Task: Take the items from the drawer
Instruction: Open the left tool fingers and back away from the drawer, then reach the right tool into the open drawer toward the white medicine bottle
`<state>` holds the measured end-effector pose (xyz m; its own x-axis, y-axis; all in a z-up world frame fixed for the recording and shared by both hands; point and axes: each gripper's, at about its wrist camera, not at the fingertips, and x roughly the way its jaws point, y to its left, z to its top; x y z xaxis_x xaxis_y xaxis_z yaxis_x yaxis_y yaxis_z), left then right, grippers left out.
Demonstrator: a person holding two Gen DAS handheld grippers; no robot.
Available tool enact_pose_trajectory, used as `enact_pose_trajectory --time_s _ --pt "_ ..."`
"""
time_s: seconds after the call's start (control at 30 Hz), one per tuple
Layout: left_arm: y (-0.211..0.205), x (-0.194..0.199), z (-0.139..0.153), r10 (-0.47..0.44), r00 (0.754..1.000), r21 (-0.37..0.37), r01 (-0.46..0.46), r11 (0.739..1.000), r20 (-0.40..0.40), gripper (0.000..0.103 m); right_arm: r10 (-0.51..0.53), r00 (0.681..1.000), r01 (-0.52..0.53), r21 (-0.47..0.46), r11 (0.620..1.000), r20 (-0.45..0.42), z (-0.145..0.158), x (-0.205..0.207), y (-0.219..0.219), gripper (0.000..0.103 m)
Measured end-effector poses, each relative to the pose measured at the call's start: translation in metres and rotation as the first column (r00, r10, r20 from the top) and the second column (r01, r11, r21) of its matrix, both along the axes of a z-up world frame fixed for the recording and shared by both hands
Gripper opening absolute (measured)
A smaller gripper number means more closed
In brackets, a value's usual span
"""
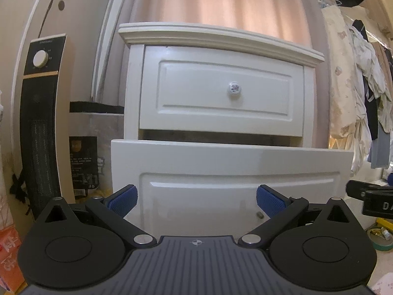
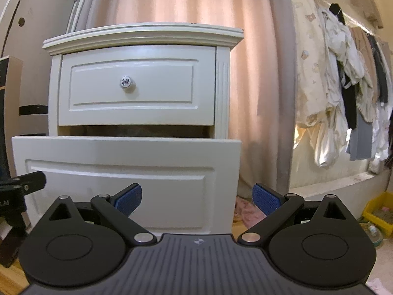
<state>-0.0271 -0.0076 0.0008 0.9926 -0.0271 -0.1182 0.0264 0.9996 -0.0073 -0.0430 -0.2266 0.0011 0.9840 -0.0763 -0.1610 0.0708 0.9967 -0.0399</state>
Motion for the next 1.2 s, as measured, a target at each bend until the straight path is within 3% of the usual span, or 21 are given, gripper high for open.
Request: enact_pose_trajectory --time_s 0.27,0.4,0.67,0.87,1.0,1.2 --pt "0.016 0.007 0.008 0.004 0.998 0.024 -0.005 1.0 0.061 0.103 -0.022 0.999 0.022 -0.008 1.0 -0.024 0.004 0.014 0.004 0.103" --pt "0.026 0.013 0.016 0.005 0.998 -0.011 -0.005 1.0 0.058 0.103 -0.007 1.0 0.007 -0.021 1.0 -0.024 0.012 0.023 0.004 0.103" --pt "0.041 0.024 0.031 -0.005 1.0 -0.042 0.006 0.999 0.024 0.103 0.116 0.992 -0.114 0.041 0.993 -0.041 0.027 0.042 0.002 0.103" --pt "0.045 0.029 0.029 0.003 1.0 -0.052 -0.003 0.999 0.008 0.103 0.236 0.971 -0.236 0.001 0.972 0.046 0.046 0.05 0.002 0.103" --pt "0.041 0.032 0.024 0.005 1.0 -0.025 -0.005 1.0 0.003 0.103 0.385 0.92 -0.38 -0.067 0.922 0.079 0.069 0.064 -0.001 0.103" --pt "0.042 0.038 0.016 0.025 1.0 -0.023 -0.024 0.999 0.01 0.103 0.509 0.859 -0.505 -0.237 0.83 -0.048 0.108 0.105 0.014 0.103"
